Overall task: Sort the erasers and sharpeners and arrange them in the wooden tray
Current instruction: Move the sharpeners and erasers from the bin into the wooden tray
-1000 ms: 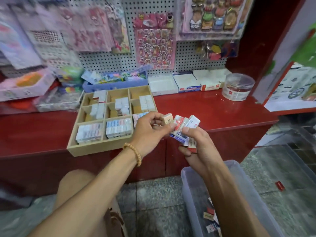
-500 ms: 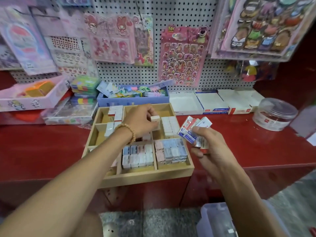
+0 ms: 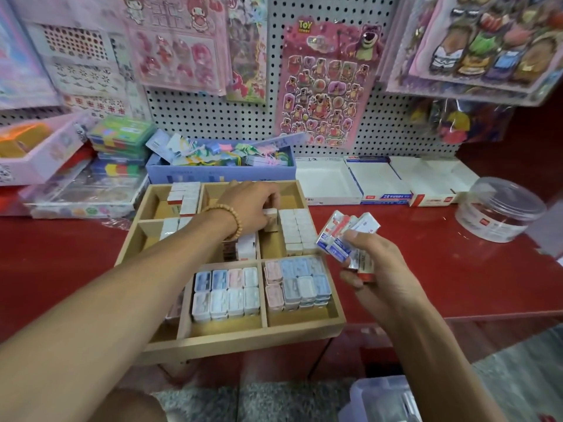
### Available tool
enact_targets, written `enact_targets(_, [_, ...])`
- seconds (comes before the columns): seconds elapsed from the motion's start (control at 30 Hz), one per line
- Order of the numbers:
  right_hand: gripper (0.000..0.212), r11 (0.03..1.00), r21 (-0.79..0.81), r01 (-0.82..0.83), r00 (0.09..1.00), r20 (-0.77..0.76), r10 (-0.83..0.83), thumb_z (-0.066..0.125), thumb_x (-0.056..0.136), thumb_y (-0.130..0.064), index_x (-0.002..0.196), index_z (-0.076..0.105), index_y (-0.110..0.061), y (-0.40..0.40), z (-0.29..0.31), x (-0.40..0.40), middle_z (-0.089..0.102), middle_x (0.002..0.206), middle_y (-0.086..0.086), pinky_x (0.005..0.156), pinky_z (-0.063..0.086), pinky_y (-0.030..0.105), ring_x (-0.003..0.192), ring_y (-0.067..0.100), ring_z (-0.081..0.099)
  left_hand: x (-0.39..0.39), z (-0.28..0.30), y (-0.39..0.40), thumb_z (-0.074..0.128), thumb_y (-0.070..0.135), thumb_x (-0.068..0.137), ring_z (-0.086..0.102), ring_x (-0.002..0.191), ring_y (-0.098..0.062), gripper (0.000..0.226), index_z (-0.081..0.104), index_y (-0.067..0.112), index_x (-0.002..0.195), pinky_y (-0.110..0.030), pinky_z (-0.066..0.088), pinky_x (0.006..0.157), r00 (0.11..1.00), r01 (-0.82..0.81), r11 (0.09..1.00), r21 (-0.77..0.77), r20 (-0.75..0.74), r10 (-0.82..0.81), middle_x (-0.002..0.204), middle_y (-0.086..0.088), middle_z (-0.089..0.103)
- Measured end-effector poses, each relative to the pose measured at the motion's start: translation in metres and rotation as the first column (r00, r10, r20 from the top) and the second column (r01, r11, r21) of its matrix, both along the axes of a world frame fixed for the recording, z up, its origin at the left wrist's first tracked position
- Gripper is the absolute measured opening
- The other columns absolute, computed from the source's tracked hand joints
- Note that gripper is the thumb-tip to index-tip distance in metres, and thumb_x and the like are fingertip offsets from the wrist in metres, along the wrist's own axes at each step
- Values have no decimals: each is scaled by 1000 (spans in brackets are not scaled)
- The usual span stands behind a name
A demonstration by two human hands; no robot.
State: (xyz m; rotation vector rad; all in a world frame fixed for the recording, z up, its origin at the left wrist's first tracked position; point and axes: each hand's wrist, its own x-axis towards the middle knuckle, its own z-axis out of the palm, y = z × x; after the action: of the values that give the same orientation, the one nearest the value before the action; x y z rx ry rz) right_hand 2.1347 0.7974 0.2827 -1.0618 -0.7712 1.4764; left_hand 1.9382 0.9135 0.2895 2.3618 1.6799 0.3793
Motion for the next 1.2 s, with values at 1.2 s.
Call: enact_targets(1.2, [23,989,52,-135,988,86,130,73,74,-15,93,64,-6,22,22,-70,62,76,4,35,24,15,56,8,43,-90,29,-53,83,14,73,57,74,-12,27,63,30,81,-32,52,75,961,109,977,-182,270,-57,84,6,60])
